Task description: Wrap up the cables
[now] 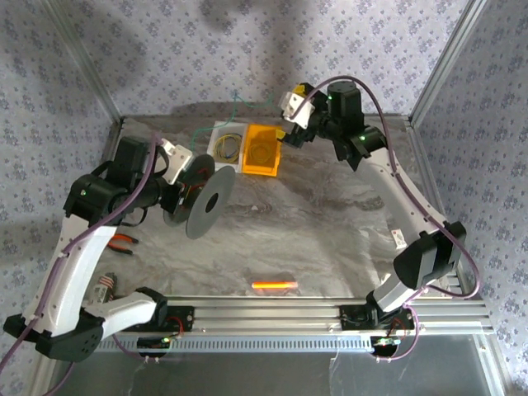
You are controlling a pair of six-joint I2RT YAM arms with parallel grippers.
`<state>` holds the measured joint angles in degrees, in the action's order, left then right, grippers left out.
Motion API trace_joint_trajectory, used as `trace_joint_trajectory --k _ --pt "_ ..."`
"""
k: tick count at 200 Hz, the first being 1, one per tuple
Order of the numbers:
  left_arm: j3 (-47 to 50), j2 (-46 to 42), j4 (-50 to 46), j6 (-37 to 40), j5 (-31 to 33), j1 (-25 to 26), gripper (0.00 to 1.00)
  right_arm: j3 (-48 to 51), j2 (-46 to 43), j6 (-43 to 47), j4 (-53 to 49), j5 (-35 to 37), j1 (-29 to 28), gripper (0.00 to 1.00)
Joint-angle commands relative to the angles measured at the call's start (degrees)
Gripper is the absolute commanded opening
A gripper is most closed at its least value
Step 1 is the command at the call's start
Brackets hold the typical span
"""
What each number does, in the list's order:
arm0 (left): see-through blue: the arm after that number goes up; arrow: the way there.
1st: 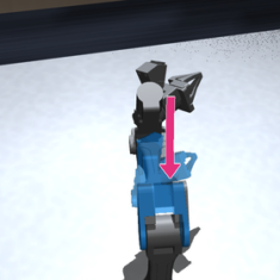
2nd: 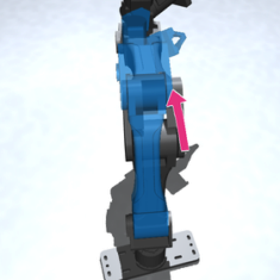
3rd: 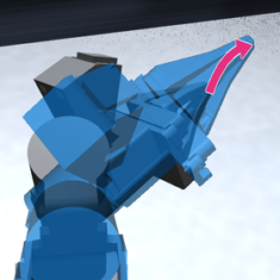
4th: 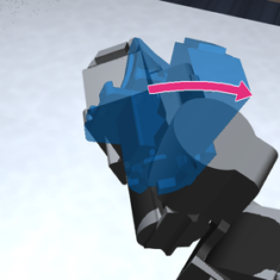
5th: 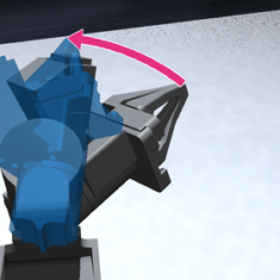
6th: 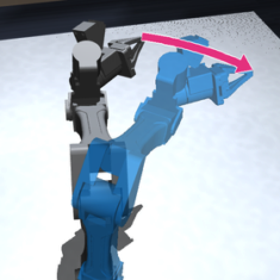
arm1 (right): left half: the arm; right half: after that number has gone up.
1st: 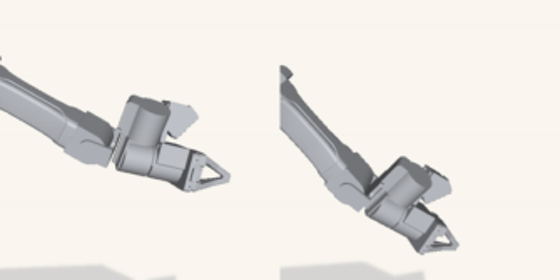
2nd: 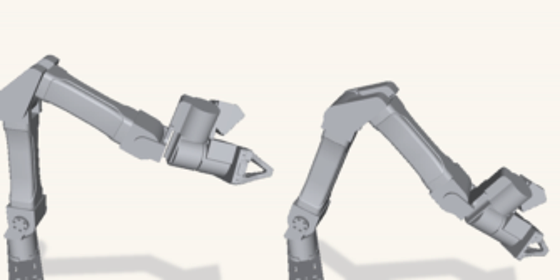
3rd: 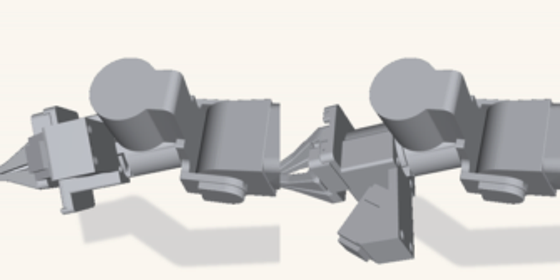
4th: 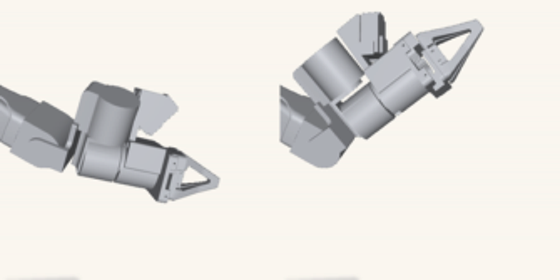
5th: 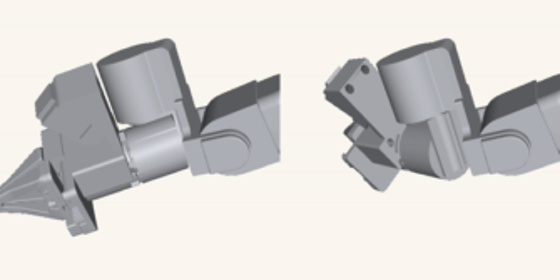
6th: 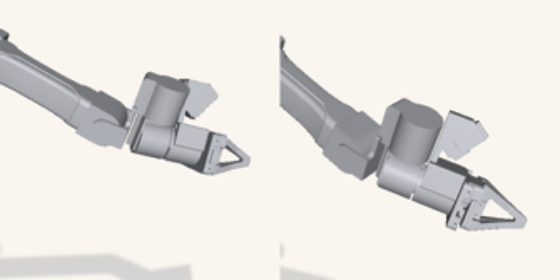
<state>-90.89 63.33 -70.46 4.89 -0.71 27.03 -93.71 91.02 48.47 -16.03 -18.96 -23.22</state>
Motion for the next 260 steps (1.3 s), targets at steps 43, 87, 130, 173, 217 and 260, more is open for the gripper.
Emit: trace_joint_trajectory --k 43,87,130,173,217,260 --pt "-4.8 -2.4 -2.2 -2.2 -2.3 4.1 0.00 -9.9 14.1 6.7 6.3 -4.8 2.2 1.00" --pt "-6.3 -2.1 -4.5 -2.0 -3.5 4.9 0.00 -22.7 24.8 6.5 3.0 -6.2 0.9 0.91" --pt "-7.3 -3.0 -4.7 -2.0 -5.1 4.9 0.00 -33.5 33.8 5.1 -3.1 -8.1 -0.1 0.56" --pt "-8.5 -4.5 -2.0 -3.7 -6.9 4.9 0.00 -36.3 34.4 7.3 -10.3 -6.7 0.8 0.00" --pt "-11.7 -5.2 4.8 -8.7 -5.0 4.9 0.00 -31.4 24.3 5.0 -17.0 0.9 1.6 0.00" --pt "-13.5 -3.0 9.9 -11.7 -0.2 4.9 0.00 -25.8 14.5 -3.3 -26.5 12.8 1.2 0.00"
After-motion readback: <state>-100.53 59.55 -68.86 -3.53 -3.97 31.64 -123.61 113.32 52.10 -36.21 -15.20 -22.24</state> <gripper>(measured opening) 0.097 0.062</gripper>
